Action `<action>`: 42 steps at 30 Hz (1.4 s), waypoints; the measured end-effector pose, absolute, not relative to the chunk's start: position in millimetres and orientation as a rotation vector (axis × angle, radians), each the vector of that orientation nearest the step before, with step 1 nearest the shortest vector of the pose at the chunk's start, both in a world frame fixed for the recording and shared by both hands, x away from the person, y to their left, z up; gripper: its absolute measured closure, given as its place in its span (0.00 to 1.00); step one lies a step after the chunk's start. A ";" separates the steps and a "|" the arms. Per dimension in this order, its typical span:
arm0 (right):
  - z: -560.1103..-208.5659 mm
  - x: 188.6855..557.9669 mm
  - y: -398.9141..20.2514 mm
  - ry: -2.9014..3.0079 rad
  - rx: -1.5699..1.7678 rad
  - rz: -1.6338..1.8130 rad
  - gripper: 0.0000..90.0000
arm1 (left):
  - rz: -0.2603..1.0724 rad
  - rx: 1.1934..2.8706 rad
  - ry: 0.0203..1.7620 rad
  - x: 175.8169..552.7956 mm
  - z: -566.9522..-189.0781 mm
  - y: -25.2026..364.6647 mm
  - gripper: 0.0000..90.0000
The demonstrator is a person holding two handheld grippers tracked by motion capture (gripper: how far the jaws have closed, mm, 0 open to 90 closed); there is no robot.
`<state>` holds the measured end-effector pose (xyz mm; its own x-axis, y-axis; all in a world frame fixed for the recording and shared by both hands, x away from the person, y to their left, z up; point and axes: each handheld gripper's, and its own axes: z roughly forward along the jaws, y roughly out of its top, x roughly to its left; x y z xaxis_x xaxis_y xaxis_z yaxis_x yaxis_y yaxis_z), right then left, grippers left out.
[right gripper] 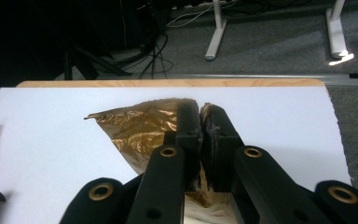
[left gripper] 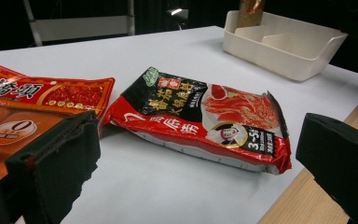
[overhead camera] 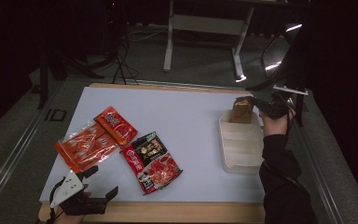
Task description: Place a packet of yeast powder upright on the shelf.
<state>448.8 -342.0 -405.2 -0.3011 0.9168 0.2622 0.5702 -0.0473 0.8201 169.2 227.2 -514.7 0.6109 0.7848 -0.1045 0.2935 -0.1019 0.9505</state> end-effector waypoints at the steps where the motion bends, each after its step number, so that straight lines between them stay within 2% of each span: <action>1: -405.2 447.1 -344.4 1.859 1.577 1.278 0.95 | 0.527 1.674 0.901 169.2 -514.7 227.1 0.00; 8: -406.3 439.3 -357.6 1.846 1.611 1.259 0.93 | 0.532 1.664 0.912 170.0 -514.3 227.8 0.00; 11: -405.8 436.3 -359.5 1.854 1.613 1.257 0.90 | 0.526 1.661 0.913 171.7 -514.4 227.6 0.00; 14: -402.8 431.9 -356.6 1.866 1.577 1.235 0.83 | 0.520 1.669 0.903 173.3 -514.6 225.2 0.00; 17: -398.2 426.3 -354.4 1.865 1.552 1.229 0.82 | 0.512 1.675 0.892 175.4 -514.6 222.9 0.00; 25: -380.8 400.9 -337.3 1.869 1.414 1.284 0.59 | 0.508 1.693 0.878 180.7 -514.6 218.3 0.00; 30: -372.7 383.8 -319.1 1.898 1.329 1.341 0.39 | 0.520 1.698 0.875 183.2 -514.7 216.2 0.00; 37: -370.2 358.2 -295.8 1.917 1.231 1.444 0.15 | 0.496 1.664 0.884 185.4 -513.4 217.0 0.00; 42: -372.1 340.0 -285.1 1.951 1.178 1.522 0.15 | 0.487 1.689 0.886 185.3 -512.0 215.2 0.00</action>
<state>340.0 -285.1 -372.1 -0.5657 0.8045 0.1809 0.3714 0.0527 0.9270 185.3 215.2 -512.0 0.6340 0.7638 -0.1209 0.3077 -0.1058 0.9456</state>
